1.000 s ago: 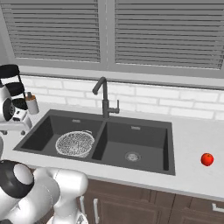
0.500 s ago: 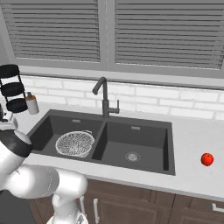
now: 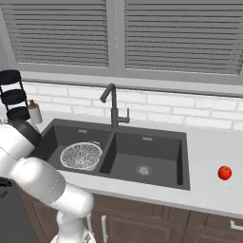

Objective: Put the colander in the sink, put the apple, tangerine in the colander, and turn on the sink faucet and pour water over the colander.

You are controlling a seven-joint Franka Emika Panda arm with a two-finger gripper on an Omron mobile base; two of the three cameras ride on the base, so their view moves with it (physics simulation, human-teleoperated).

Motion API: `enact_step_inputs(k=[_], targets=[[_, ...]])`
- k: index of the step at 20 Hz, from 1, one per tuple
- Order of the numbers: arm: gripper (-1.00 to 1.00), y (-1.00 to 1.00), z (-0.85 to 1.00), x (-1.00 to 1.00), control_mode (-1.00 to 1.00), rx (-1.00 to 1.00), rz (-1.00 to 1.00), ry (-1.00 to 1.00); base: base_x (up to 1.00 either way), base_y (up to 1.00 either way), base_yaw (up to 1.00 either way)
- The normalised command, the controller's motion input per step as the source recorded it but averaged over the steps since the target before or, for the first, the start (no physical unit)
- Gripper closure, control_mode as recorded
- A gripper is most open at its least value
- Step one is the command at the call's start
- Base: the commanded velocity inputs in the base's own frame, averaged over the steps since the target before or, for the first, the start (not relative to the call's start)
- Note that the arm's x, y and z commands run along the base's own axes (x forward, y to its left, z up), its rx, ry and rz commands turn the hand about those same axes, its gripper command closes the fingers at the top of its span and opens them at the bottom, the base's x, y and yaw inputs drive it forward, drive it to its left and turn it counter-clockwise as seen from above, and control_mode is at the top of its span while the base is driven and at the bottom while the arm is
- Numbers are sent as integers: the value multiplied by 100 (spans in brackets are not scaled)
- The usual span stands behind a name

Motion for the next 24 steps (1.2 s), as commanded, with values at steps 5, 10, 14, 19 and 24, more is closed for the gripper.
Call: enact_step_inputs(k=[5, 10, 14, 19, 24], targets=[[-100, 60, -10, 0, -100, 0, 0, 0, 0, 0, 0], [-100, 51, -10, 0, -100, 0, 0, 0, 0, 0, 0], [-100, 25, 0, 3, -100, 0, 0, 0, 0, 0, 0], [-100, 24, 0, 3, -100, 0, 0, 0, 0, 0, 0], [-100, 40, -16, 11, -100, -2, 0, 0, 0, 0, 0]])
